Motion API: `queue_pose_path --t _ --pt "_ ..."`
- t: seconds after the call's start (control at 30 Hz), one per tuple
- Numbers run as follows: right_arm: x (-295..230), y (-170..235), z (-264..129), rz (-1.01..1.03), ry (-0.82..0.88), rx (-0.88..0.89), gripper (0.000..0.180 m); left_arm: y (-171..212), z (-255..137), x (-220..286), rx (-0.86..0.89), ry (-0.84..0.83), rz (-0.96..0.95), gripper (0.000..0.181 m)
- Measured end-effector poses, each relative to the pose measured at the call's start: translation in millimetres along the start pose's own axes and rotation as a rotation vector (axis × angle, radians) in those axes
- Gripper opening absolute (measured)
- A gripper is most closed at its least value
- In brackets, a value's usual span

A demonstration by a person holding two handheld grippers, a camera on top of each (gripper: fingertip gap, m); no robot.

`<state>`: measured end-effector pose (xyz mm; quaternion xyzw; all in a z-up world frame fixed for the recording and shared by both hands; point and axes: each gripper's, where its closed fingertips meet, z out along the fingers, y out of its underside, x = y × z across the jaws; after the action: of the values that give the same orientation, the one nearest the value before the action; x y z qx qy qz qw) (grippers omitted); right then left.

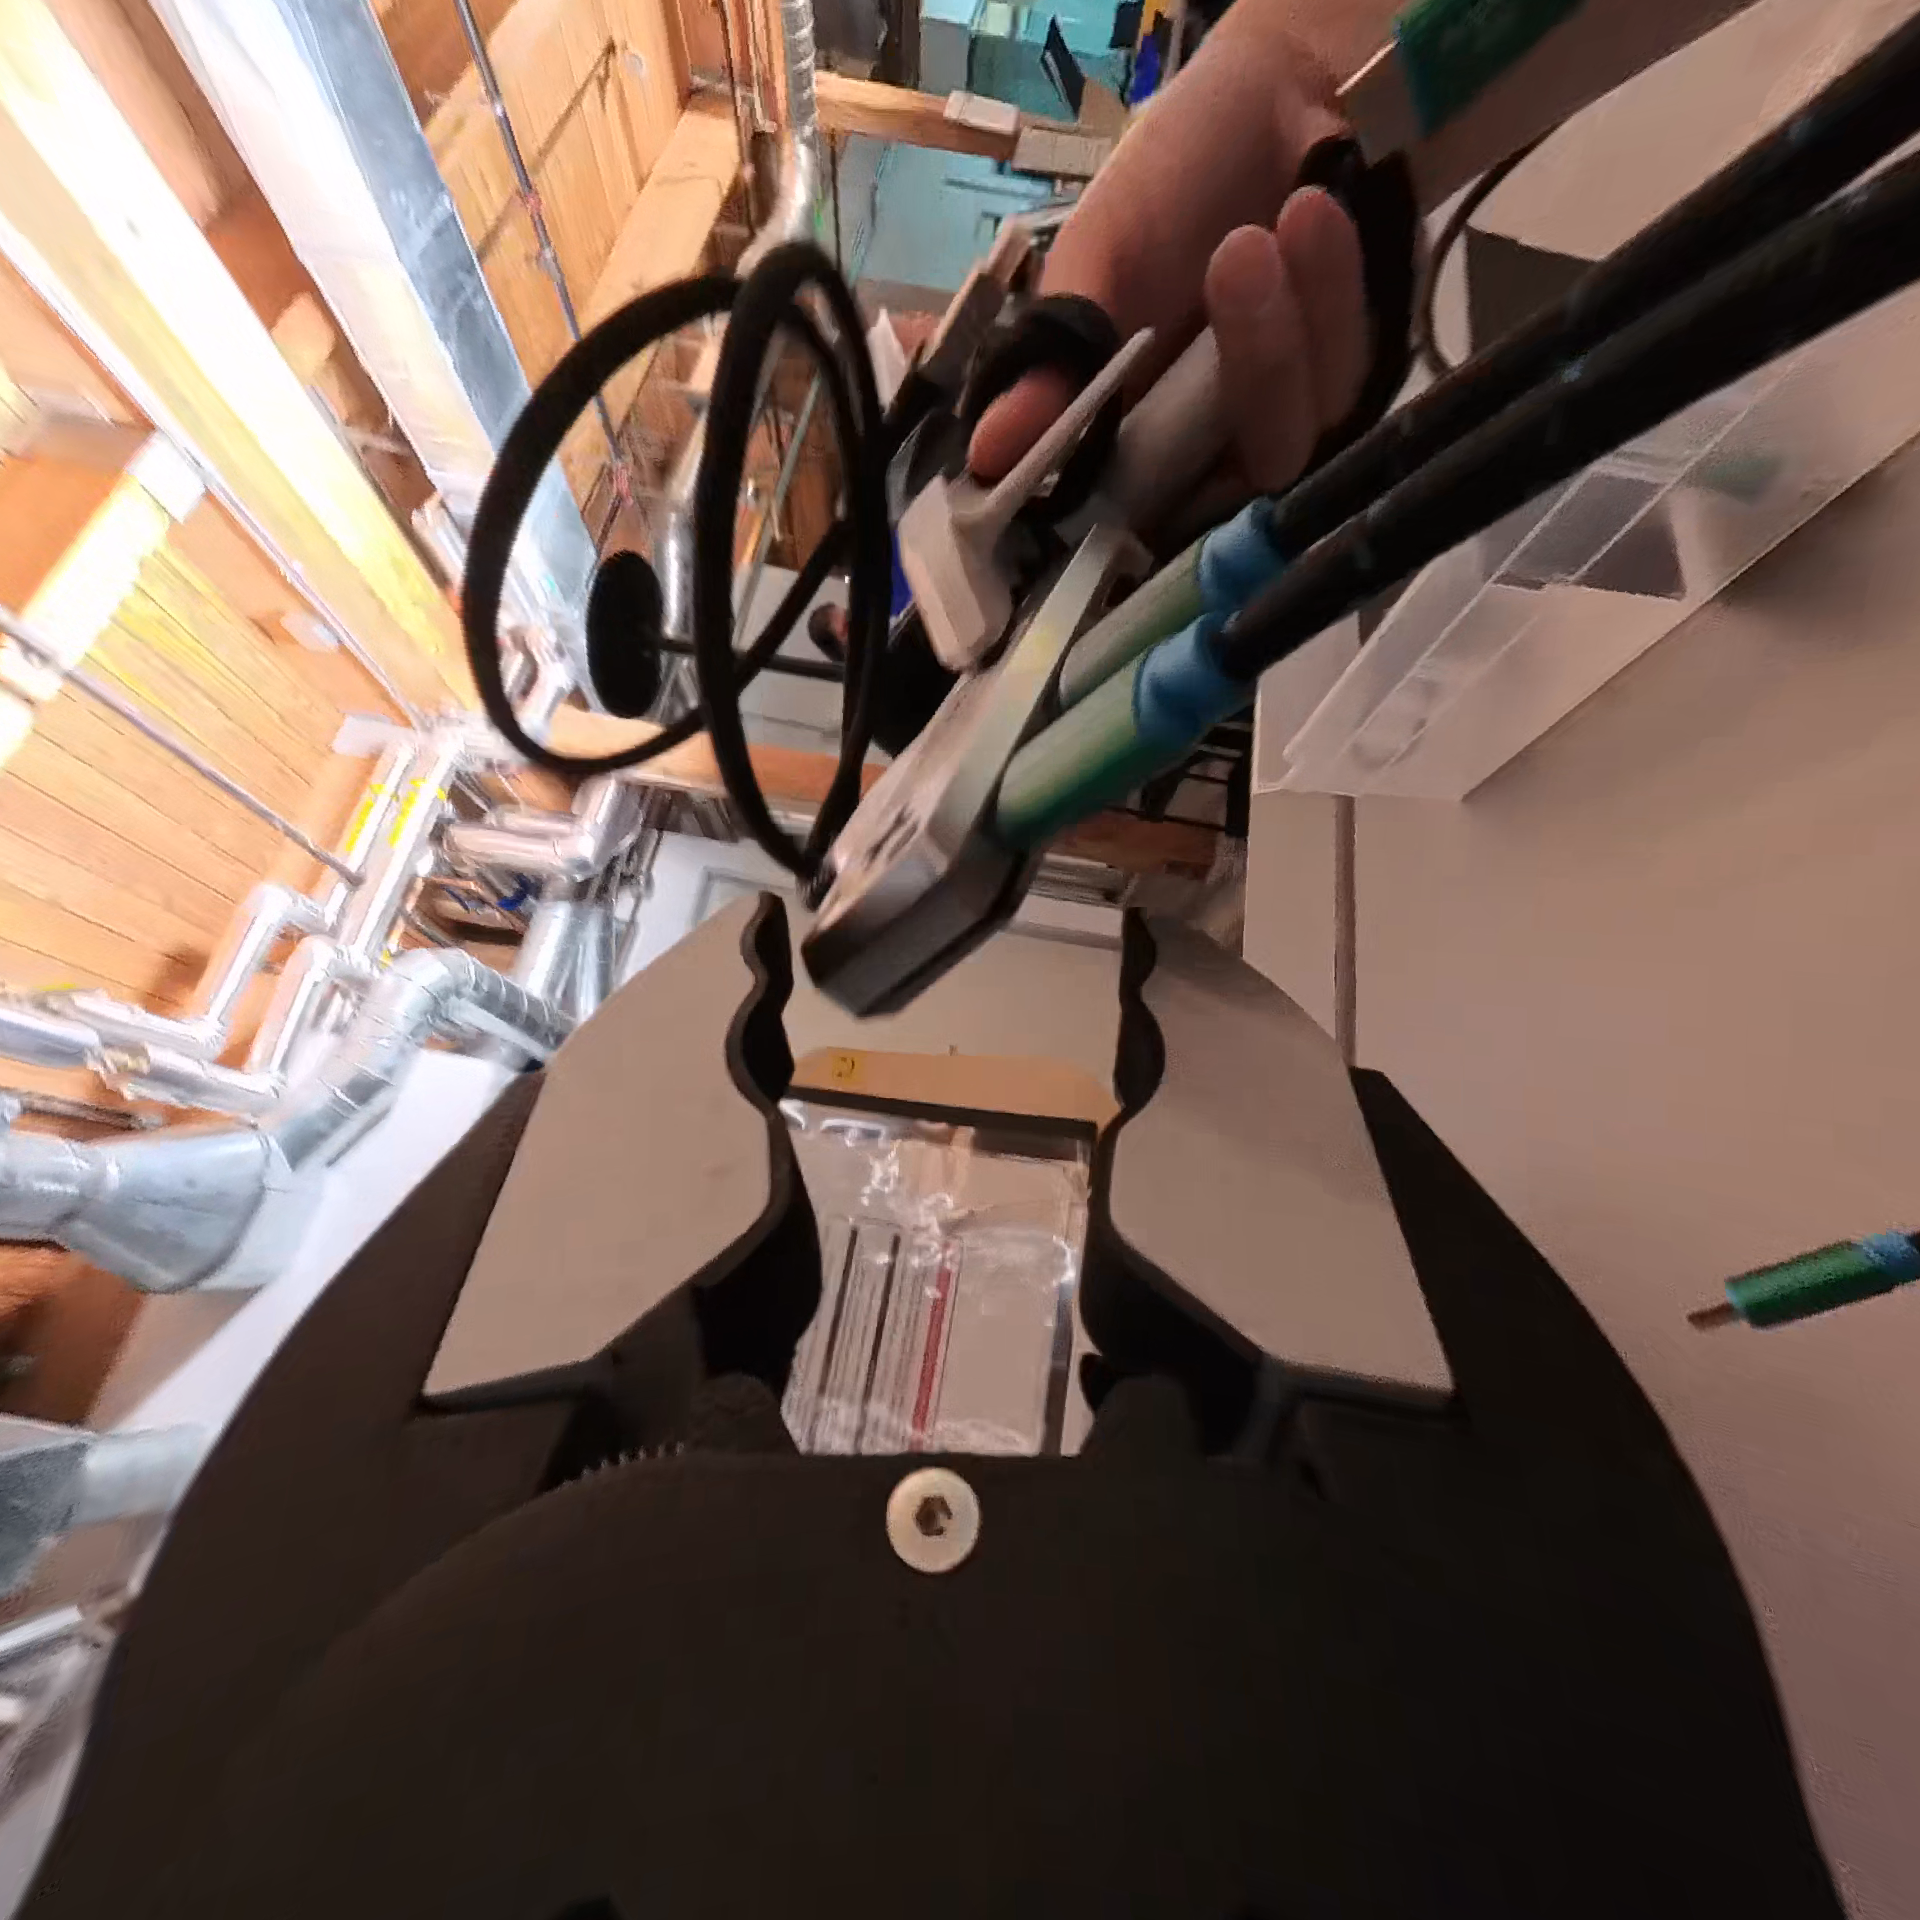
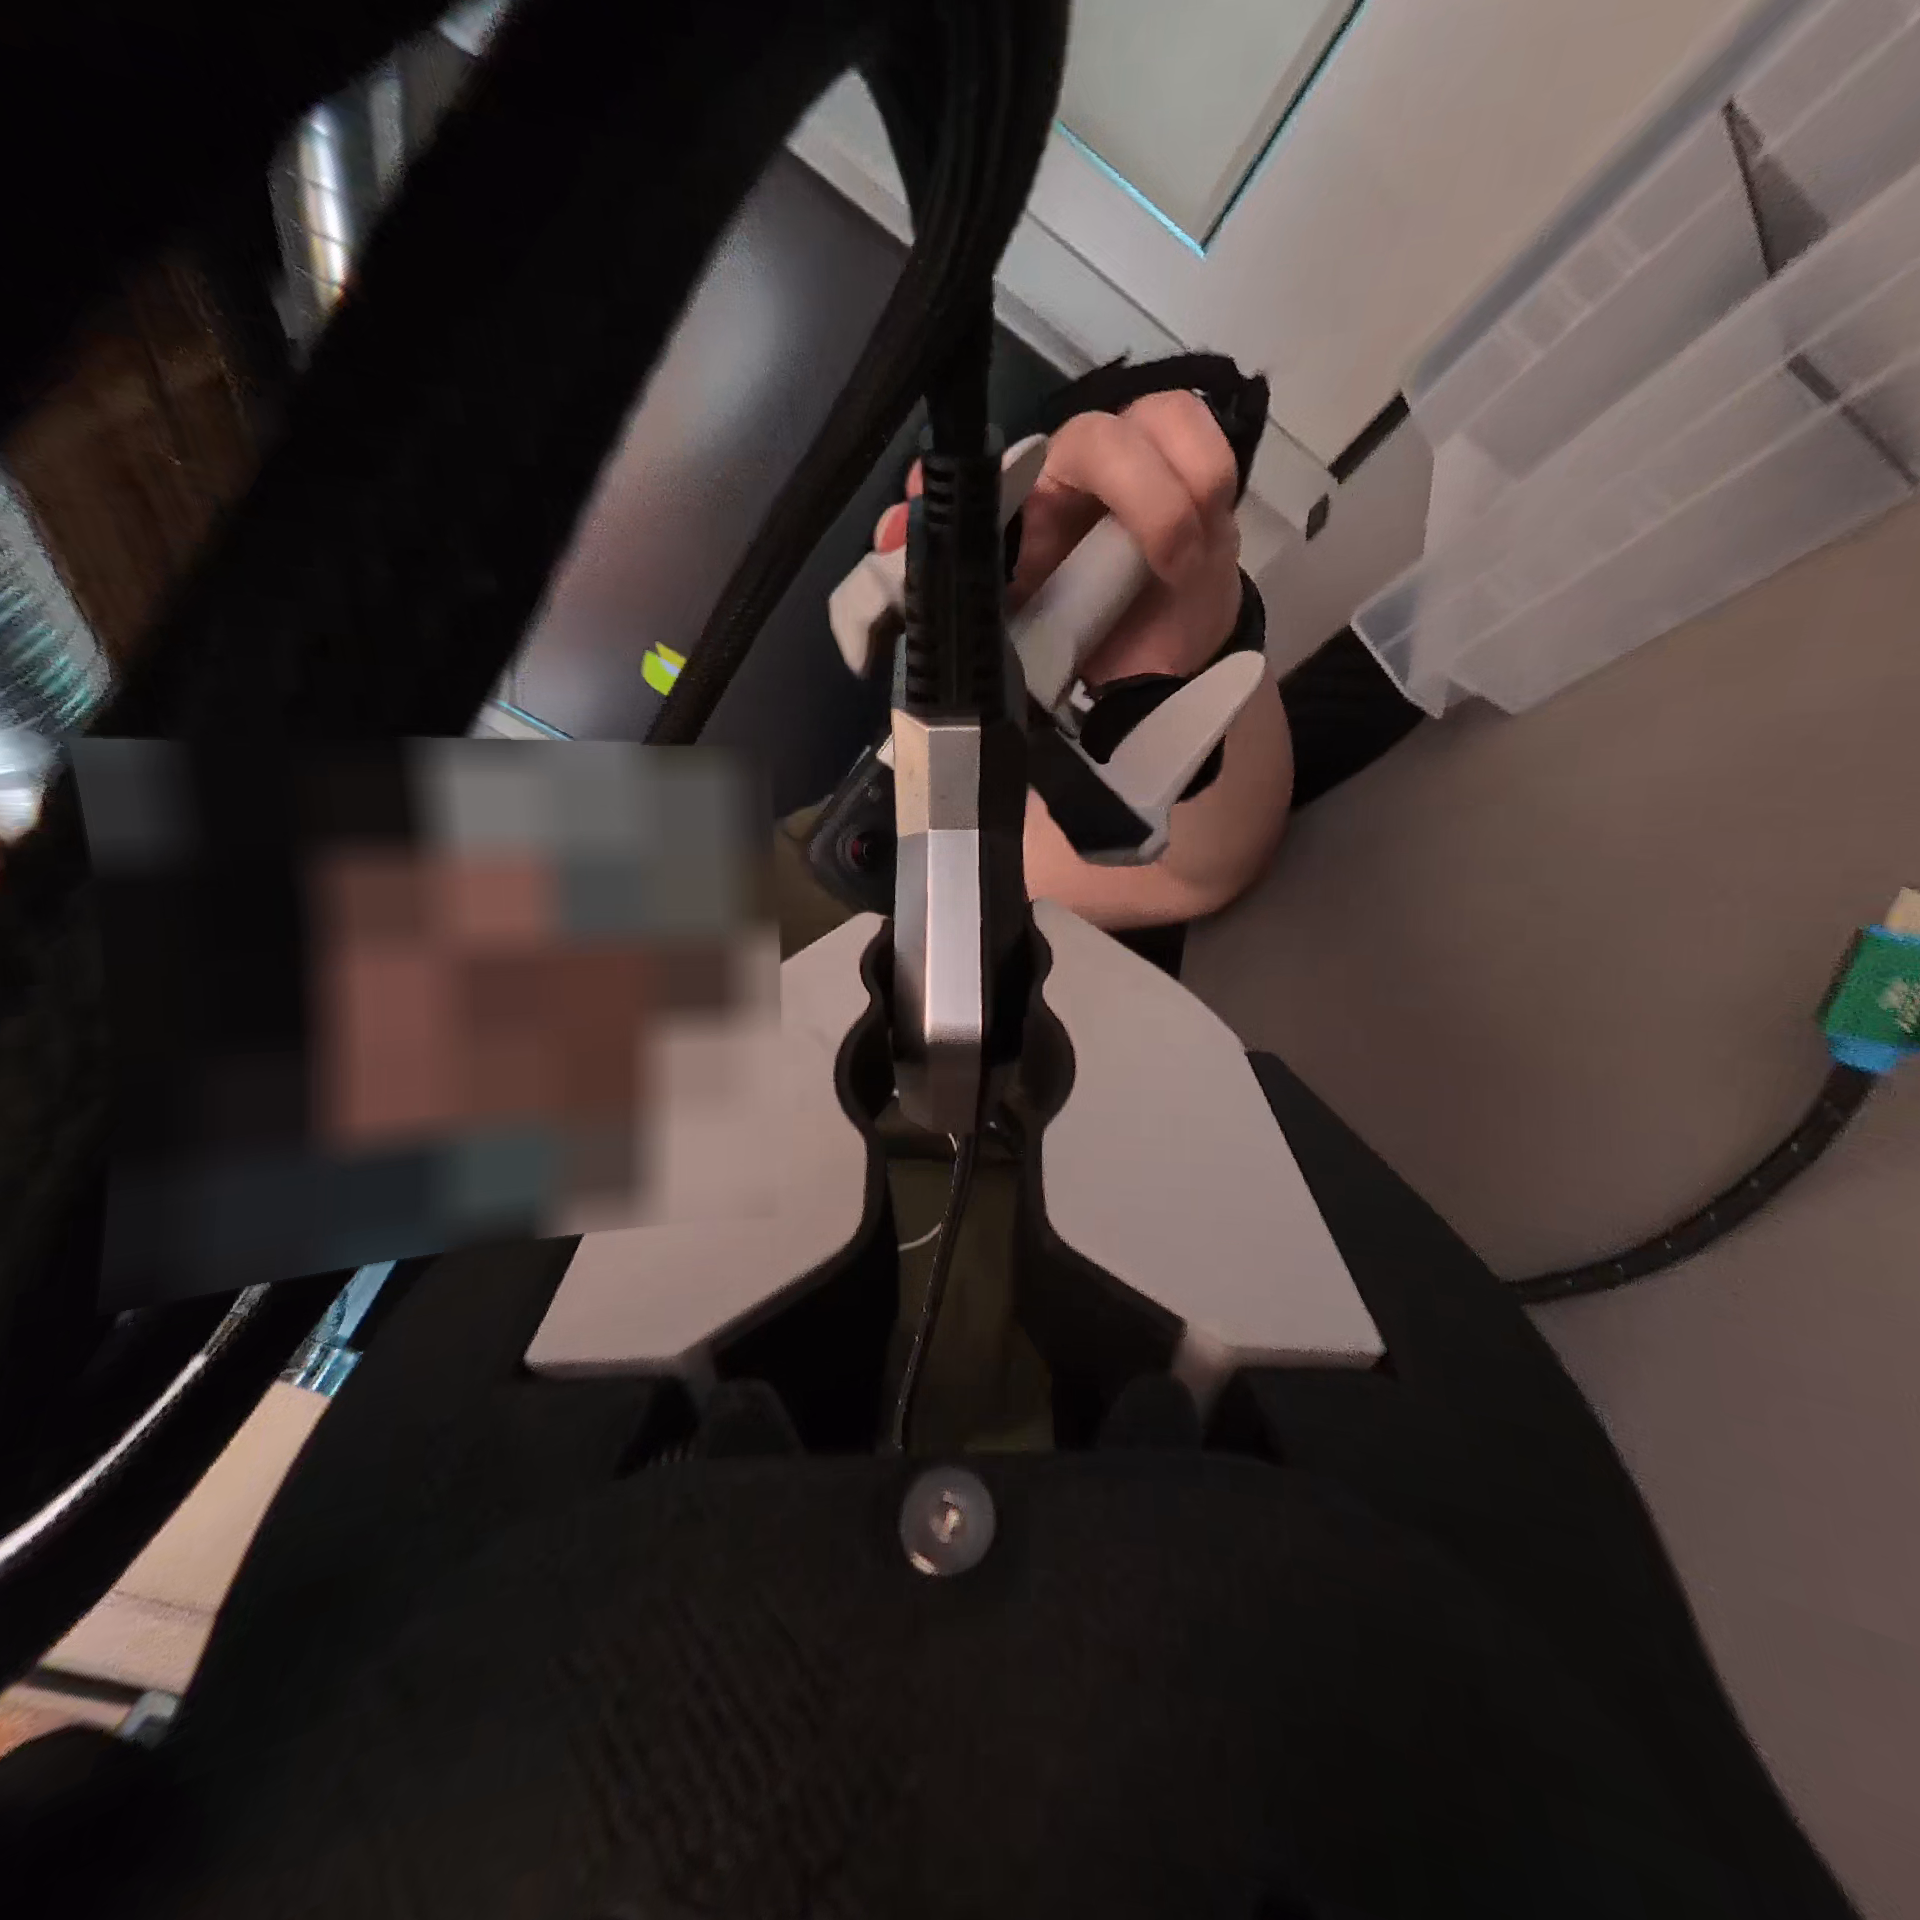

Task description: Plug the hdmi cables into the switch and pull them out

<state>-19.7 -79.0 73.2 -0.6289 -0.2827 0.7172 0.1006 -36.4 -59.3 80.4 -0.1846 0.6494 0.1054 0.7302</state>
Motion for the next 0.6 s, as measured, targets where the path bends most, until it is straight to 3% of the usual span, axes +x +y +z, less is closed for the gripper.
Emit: queue_pose_path --t 0.07,0.2,0.33,0.6 --pt "7.1 6.0 1.5 0.043 0.023 -0.030 0.021 -10.6 6.2 12.4 0.021 0.004 0.055 0.059" --pt "19.2 20.2 2.4 0.109 0.043 -0.101 0.021 -22.9 10.2 32.1 0.073 0.004 0.183 0.031" --pt "25.1 26.4 -3.8 0.121 0.056 -0.118 0.021 -20.5 15.0 41.7 0.040 0.056 0.161 0.030" --pt "16.3 -3.8 -28.6 0.080 0.030 0.064 0.023 -10.9 10.1 22.7 -0.001 0.070 0.036 0.028"
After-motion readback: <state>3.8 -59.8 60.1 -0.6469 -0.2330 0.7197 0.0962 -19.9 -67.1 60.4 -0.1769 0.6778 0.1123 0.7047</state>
